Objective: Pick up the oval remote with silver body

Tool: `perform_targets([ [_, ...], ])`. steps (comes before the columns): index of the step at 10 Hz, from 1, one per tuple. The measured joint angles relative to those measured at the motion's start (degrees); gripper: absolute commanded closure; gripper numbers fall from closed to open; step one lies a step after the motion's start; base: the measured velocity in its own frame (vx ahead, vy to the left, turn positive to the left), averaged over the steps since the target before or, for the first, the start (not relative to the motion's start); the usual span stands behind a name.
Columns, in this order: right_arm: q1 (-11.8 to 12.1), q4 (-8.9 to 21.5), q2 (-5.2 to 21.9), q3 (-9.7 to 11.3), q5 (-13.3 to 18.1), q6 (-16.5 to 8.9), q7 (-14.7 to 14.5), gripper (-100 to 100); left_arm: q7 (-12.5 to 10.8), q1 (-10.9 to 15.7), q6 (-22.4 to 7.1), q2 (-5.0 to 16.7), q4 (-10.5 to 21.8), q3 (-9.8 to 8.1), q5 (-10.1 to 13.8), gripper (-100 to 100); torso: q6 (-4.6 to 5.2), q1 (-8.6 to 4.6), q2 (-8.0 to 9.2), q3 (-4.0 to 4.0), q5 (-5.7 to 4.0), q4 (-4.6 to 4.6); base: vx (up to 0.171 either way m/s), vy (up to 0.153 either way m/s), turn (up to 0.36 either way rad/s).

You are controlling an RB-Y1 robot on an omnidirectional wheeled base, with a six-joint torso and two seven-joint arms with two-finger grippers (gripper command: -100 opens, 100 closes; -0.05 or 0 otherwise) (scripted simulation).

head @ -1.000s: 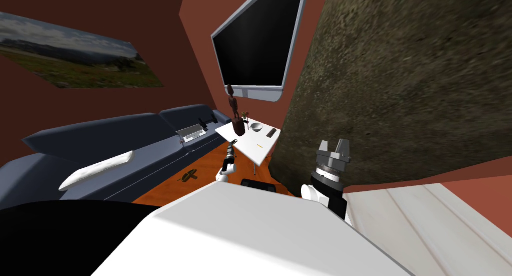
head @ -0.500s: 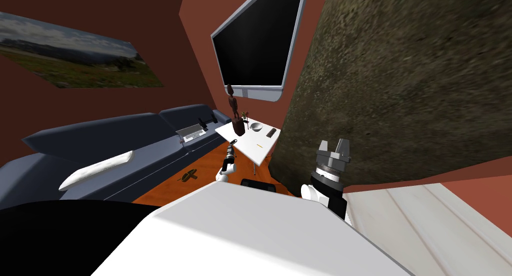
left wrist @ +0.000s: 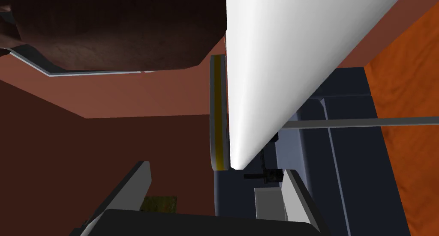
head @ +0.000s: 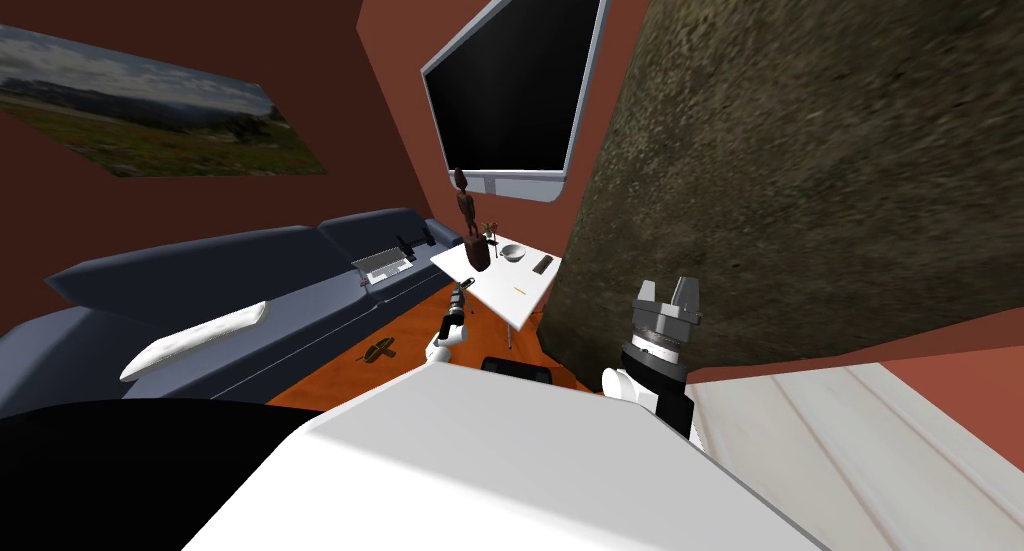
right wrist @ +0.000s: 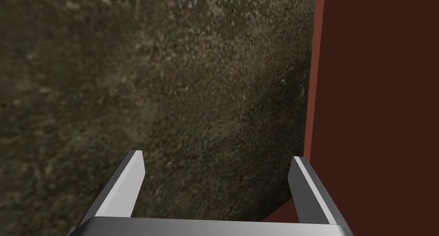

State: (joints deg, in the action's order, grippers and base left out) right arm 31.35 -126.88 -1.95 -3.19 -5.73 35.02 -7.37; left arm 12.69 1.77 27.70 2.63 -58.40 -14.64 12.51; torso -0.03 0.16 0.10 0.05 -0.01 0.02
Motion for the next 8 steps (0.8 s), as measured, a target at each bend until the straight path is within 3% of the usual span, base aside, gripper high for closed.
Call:
perform_targets([
  [3,0.00,0.00,0.00,0.00,0.00,0.00,0.00,0,-2.48,1.43,-4.13,3.69,2.22,1.09,0.66,-100,0.01,0.04,0.10,0.06,0.01,0.02,-0.046,0.032,-0.019],
  [5,0.00,0.00,0.00,0.00,0.00,0.00,0.00,0,-3.73,1.18,-7.34,4.71,1.59,1.63,0.98,-100,0.00,-0.01,0.04,0.03,0.00,0.01,-0.028,0.022,-0.011],
  [8,0.00,0.00,0.00,0.00,0.00,0.00,0.00,0,-5.74,3.14,-9.64,6.33,4.95,2.32,1.47,-100,0.00,-0.03,0.01,0.01,0.00,0.00,-0.031,0.027,-0.019],
])
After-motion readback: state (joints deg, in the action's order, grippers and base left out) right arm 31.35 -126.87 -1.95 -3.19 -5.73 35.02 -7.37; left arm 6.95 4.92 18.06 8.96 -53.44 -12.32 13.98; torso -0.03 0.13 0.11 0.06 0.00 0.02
